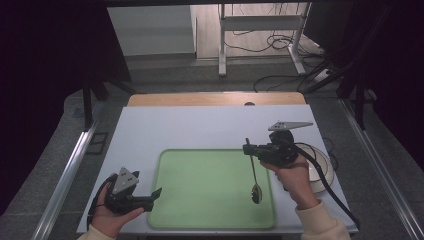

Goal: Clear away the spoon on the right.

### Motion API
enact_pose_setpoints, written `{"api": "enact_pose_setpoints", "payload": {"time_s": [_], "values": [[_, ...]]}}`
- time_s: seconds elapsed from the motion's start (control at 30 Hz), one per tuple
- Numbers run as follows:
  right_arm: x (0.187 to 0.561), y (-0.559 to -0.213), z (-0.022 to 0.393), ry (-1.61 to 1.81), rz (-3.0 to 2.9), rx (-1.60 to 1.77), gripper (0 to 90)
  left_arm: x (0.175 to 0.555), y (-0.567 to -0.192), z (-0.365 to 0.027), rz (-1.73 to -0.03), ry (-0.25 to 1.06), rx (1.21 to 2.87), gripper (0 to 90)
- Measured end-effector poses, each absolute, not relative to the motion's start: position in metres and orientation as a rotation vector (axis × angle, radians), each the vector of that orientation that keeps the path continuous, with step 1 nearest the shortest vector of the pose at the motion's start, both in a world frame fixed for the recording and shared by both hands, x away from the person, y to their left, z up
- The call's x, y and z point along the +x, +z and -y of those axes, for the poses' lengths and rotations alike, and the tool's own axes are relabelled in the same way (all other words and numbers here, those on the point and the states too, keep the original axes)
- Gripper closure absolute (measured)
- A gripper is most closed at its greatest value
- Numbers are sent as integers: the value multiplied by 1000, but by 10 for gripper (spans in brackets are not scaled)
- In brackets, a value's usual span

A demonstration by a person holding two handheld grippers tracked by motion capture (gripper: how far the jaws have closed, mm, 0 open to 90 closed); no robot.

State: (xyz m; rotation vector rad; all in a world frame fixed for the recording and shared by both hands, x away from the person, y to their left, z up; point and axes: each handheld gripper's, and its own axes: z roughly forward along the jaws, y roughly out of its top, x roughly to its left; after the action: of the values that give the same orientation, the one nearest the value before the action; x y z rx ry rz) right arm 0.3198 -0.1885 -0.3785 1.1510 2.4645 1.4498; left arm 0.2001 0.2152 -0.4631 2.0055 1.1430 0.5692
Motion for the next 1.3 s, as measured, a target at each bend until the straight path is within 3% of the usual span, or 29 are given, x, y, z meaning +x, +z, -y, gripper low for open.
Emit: {"api": "enact_pose_setpoints", "payload": {"time_s": [0.67, 1.3], "values": [[321, -412, 160, 1288, -2530, 1196, 883, 200, -463, -216, -1143, 570, 2004, 111], [340, -451, 165, 1141, -2518, 1402, 848, 200, -464, -215, -1135, 565, 2012, 112]]}}
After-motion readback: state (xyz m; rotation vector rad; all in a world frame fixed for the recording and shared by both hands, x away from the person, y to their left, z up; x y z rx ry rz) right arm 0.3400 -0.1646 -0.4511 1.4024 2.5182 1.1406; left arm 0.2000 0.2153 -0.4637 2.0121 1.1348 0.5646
